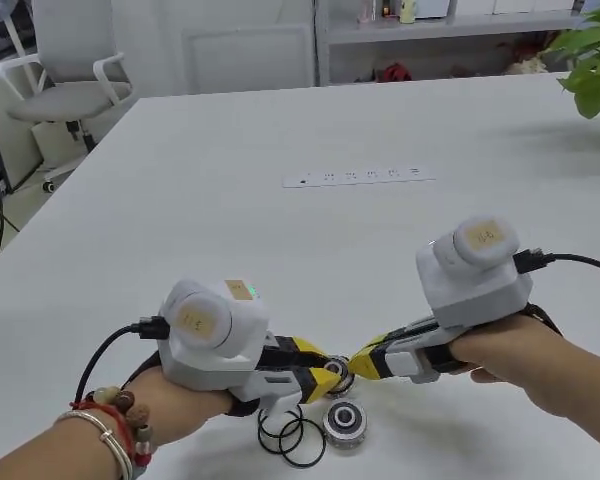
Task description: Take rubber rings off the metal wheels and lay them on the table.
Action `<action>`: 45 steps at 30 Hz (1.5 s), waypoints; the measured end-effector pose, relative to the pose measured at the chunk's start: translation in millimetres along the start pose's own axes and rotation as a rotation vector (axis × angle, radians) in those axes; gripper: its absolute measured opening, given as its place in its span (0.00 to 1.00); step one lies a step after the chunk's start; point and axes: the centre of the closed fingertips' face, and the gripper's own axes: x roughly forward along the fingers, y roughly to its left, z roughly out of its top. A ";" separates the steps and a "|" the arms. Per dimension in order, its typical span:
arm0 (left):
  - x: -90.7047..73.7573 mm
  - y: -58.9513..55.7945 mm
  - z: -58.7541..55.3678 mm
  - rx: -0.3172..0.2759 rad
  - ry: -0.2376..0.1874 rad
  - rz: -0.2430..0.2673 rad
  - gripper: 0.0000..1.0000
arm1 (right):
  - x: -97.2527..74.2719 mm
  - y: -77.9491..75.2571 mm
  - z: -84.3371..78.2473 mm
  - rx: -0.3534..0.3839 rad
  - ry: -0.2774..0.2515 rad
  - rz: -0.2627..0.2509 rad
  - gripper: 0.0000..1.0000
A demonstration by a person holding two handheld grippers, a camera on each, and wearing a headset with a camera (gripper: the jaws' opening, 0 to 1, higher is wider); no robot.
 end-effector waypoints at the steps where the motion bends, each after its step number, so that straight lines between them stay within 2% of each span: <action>1: 0.0 0.0 0.0 -0.001 0.000 0.000 0.14 | -0.1 -0.2 0.2 -0.005 0.000 -0.003 0.02; 5: 0.0 -0.1 0.0 -0.001 -0.001 0.000 0.14 | 0.0 -3.7 -1.0 -0.014 0.008 -0.024 0.10; 10: 0.0 0.0 -0.1 -0.002 0.000 0.000 0.14 | 1.9 0.0 -4.6 -0.006 0.022 -0.006 0.04; 14: -0.1 0.0 0.0 -0.002 0.001 0.000 0.14 | 0.7 -2.8 -1.9 -0.033 0.020 -0.025 0.00; 19: 0.0 0.3 0.2 -0.002 0.000 0.000 0.14 | 0.8 -3.0 -0.8 -0.045 0.026 -0.035 0.00; 27: 0.6 0.1 0.7 0.000 0.002 0.000 0.14 | 0.1 0.7 1.4 0.022 0.010 -0.012 0.00; 39: 1.0 -0.5 1.0 0.000 -0.001 0.000 0.14 | 0.7 8.9 5.3 0.010 -0.003 0.017 0.00; 41: 1.1 -0.5 1.2 0.000 -0.001 0.000 0.14 | 0.1 11.6 7.6 0.016 -0.013 0.032 0.00; 42: 1.2 -0.5 1.3 0.000 -0.001 -0.001 0.14 | -0.3 13.8 16.5 0.033 -0.057 0.044 0.00; 45: 1.3 -0.3 1.5 -0.007 -0.004 0.000 0.14 | -3.5 11.9 20.9 0.041 -0.070 0.039 0.00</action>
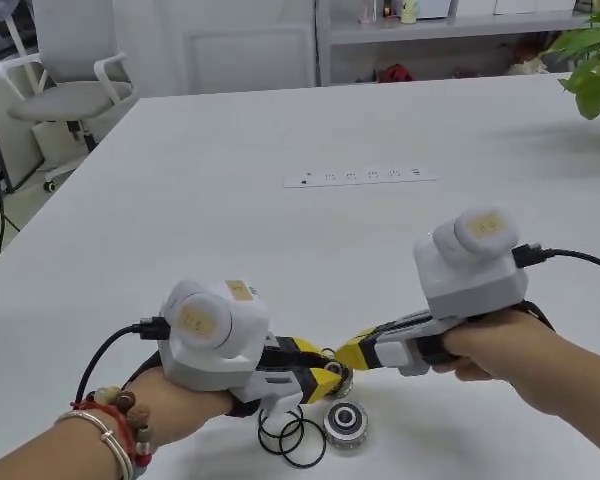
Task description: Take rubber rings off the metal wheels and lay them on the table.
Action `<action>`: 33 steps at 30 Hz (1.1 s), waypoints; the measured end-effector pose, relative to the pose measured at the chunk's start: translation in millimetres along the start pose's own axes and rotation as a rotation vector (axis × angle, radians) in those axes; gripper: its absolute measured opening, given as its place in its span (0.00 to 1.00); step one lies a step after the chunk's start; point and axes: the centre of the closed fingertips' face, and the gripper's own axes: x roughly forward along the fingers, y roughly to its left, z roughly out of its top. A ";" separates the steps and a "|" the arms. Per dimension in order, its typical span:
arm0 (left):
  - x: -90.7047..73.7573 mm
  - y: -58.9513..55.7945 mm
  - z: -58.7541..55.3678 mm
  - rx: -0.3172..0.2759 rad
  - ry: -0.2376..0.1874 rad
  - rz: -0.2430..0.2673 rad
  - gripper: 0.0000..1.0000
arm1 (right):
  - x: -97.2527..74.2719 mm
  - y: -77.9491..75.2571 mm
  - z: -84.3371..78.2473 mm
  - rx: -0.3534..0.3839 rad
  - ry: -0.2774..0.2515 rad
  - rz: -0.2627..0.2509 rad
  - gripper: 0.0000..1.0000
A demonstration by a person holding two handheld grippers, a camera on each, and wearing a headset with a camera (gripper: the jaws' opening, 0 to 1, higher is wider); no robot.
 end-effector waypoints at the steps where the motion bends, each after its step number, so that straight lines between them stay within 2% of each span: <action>1: 0.2 0.0 0.2 -0.003 -0.002 0.000 0.14 | 0.1 -1.3 -1.3 0.000 0.005 -0.008 0.00; 6: 0.3 -0.2 0.8 -0.010 0.002 -0.007 0.14 | 0.0 -8.8 -9.2 0.019 0.028 -0.027 0.00; 11: -0.1 -2.3 -0.1 -0.010 0.012 -0.019 0.16 | 0.3 -7.3 -9.3 0.016 0.031 -0.025 0.00; 16: -0.3 -4.6 -0.1 -0.011 0.056 -0.035 0.20 | 0.0 -7.1 -10.9 0.014 0.038 -0.026 0.00; 20: -3.7 -8.3 -0.2 0.052 0.087 -0.051 0.23 | -0.3 -6.3 -9.8 0.018 0.033 -0.022 0.00; 24: -10.8 -7.4 10.4 0.087 0.072 -0.051 0.27 | -1.0 -5.8 -8.8 0.020 0.029 -0.022 0.00; 27: -18.7 0.0 24.2 0.085 0.031 -0.023 0.36 | -1.7 -5.6 -7.3 0.023 0.024 -0.021 0.00; 29: -22.4 3.4 29.5 0.081 0.009 -0.010 0.38 | -2.1 -4.9 -5.9 0.024 0.019 -0.019 0.00; 33: -28.9 9.8 32.3 0.071 0.001 0.007 0.40 | -4.0 -4.5 -2.7 0.025 0.010 -0.020 0.00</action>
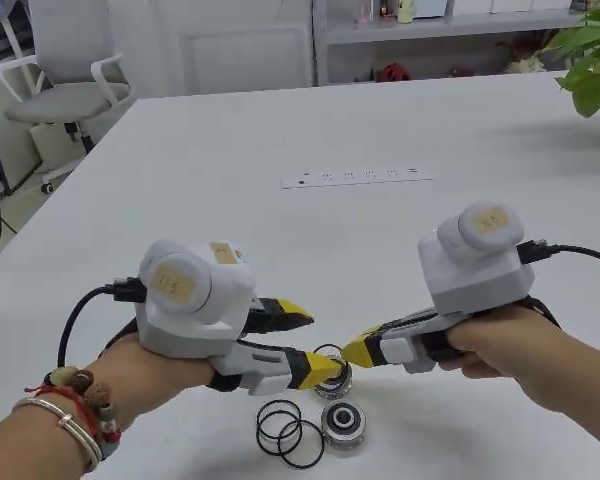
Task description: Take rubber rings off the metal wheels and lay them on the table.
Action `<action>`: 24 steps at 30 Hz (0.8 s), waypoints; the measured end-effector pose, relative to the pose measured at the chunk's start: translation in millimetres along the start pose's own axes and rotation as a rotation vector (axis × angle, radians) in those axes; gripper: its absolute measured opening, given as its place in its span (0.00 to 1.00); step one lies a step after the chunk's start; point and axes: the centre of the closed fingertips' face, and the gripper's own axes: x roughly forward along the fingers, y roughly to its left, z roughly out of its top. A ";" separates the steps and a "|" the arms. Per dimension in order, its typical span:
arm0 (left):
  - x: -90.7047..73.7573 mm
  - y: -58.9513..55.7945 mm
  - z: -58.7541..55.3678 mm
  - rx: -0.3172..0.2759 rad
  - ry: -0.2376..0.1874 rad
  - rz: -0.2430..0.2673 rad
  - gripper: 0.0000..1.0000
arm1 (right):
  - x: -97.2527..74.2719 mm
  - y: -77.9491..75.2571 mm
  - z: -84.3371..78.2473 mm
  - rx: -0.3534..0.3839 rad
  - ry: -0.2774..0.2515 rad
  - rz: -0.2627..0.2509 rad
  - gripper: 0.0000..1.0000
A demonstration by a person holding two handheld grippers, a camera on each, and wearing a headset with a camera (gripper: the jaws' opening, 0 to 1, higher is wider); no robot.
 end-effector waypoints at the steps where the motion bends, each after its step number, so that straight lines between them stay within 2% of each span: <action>1: -2.3 1.3 2.5 0.004 -0.004 0.009 0.42 | -0.9 0.5 1.8 0.003 -0.007 0.001 0.00; 6: -10.6 5.7 16.3 0.008 -0.047 0.034 0.46 | -3.1 3.8 8.0 0.013 -0.028 0.012 0.00; 9: -12.9 6.4 20.9 0.012 -0.062 0.040 0.47 | -2.5 8.7 10.1 0.016 -0.034 0.027 0.00; 17: -17.3 7.9 18.3 0.050 -0.033 0.054 0.53 | 3.1 24.1 6.7 -0.008 -0.008 0.067 0.00; 24: -25.8 6.2 21.1 0.022 -0.047 0.053 0.59 | 6.7 31.7 2.6 -0.020 0.014 0.089 0.00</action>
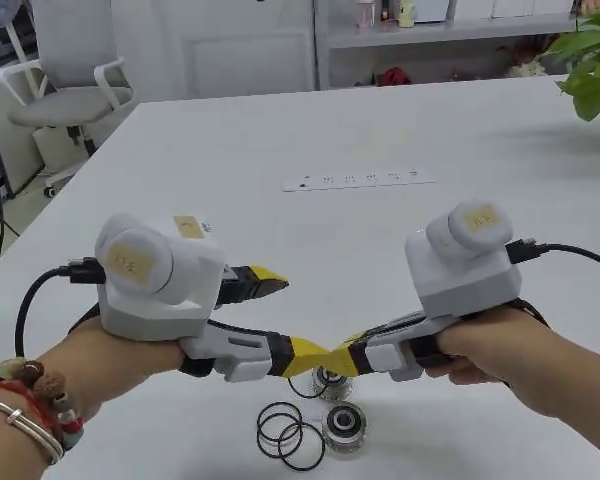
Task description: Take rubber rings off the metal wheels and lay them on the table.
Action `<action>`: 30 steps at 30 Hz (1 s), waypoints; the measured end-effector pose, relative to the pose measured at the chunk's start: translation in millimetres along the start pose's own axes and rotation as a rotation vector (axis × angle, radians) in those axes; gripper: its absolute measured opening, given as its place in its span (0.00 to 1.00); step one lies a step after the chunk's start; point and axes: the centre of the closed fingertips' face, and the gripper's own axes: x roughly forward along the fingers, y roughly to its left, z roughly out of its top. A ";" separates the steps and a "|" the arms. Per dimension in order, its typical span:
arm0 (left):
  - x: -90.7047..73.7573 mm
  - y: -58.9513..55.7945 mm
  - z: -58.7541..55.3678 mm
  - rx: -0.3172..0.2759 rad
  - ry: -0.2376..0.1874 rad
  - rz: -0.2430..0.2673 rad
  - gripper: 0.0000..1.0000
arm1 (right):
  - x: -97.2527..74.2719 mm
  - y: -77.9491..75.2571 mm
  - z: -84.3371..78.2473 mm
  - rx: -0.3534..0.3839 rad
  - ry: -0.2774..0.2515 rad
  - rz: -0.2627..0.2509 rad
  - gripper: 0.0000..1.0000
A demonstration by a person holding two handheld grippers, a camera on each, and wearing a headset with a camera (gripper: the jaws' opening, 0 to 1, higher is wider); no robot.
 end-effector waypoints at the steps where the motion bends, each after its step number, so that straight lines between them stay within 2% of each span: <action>1: -0.4 0.3 -1.4 -0.001 0.003 -0.002 0.60 | 0.7 1.1 -0.7 0.000 0.003 0.004 0.00; 5: -4.2 -3.7 -2.9 0.016 0.015 -0.007 0.61 | 2.9 4.3 -3.5 -0.006 0.014 0.013 0.00; 10: -9.7 -6.7 -0.7 0.008 0.001 -0.006 0.63 | 5.7 8.7 -6.8 -0.014 0.030 0.026 0.00; 13: -15.8 -14.8 -4.7 -0.011 -0.009 -0.014 0.63 | 7.4 10.9 -8.8 -0.018 0.039 0.034 0.00; 15: -18.2 -18.2 -8.9 -0.004 0.010 -0.021 0.63 | 8.8 12.0 -9.9 -0.020 0.046 0.040 0.00; 19: -21.2 -18.2 -9.2 0.004 0.014 -0.012 0.66 | 10.7 14.4 -12.3 -0.024 0.058 0.048 0.00; 24: -26.2 -17.2 -10.2 -0.003 0.011 0.004 0.76 | 12.9 16.5 -15.4 -0.030 0.068 0.051 0.00; 30: -32.8 -22.6 -17.6 -0.025 0.026 -0.009 0.78 | 17.0 20.3 -20.8 -0.039 0.087 0.061 0.00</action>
